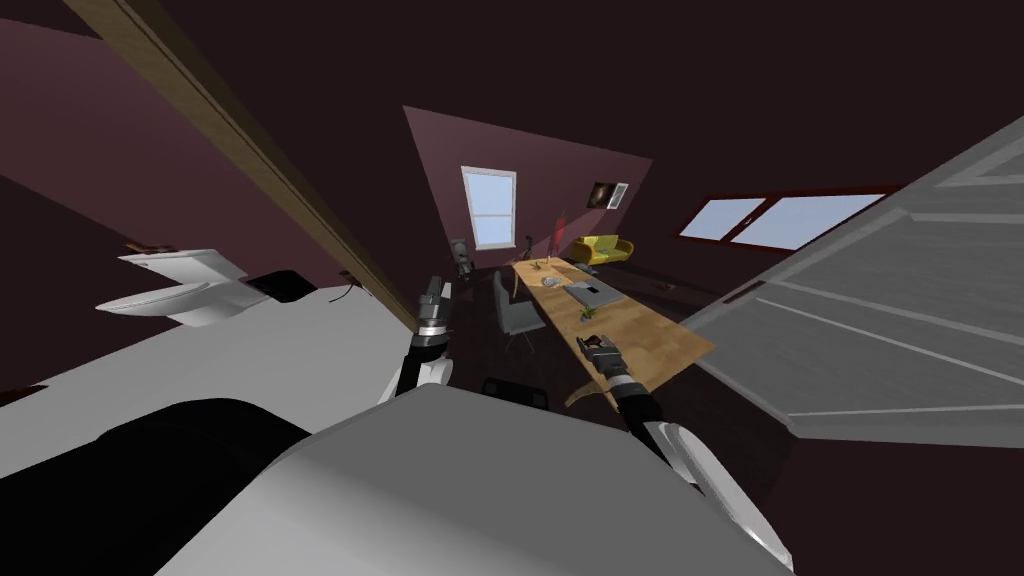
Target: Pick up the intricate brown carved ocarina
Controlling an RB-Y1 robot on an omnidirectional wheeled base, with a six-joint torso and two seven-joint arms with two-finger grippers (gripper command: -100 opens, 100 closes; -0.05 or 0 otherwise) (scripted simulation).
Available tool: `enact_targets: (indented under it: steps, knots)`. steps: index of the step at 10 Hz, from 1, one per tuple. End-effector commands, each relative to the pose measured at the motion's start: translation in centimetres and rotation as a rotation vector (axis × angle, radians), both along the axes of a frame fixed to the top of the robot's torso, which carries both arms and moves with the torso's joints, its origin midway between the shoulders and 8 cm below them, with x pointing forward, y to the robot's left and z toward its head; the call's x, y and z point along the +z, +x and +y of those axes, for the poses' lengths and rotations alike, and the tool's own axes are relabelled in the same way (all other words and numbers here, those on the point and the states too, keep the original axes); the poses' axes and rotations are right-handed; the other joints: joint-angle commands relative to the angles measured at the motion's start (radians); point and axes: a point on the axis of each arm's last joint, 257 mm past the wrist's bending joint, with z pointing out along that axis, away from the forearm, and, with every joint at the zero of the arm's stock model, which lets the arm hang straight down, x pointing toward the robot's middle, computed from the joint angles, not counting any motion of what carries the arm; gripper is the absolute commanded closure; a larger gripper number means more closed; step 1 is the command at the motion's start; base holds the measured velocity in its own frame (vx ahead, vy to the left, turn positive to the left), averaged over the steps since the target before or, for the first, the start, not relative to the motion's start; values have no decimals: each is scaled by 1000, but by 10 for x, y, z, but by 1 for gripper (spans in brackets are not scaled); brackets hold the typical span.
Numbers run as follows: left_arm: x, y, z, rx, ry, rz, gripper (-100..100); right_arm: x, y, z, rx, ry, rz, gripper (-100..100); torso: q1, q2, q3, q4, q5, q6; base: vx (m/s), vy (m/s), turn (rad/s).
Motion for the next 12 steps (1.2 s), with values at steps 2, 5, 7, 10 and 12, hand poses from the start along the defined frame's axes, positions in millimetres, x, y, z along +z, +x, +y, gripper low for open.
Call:
enact_targets:
  steps: [2, 5, 7, 10, 12]
  knots:
    - [0, 0, 0, 0, 0, 0, 0, -26, -10, -11, -4, -140, 49, -100, 0, 0, 0, 0, 0, -1, 13, -13, 157]
    - [0, 0, 0, 0, 0, 0, 0, -66, -27, -36, -4, -352, 133, -100, 0, -1, 0, 0, 0, 0, 20, -17, 180]
    - [0, 0, 0, 0, 0, 0, 0, -84, -38, -49, 5, -465, 174, -100, -1, -1, 0, 0, 0, 0, 20, -27, 119]
    - [0, 0, 0, 0, 0, 0, 0, -101, -49, -63, 22, -589, 213, -100, -2, -1, -1, 0, 0, 0, 26, -33, 122]
    - [0, 0, 0, 0, 0, 0, 0, -117, -62, -76, 39, -696, 251, -100, -2, -1, -1, 0, 0, 0, 22, -34, 138]
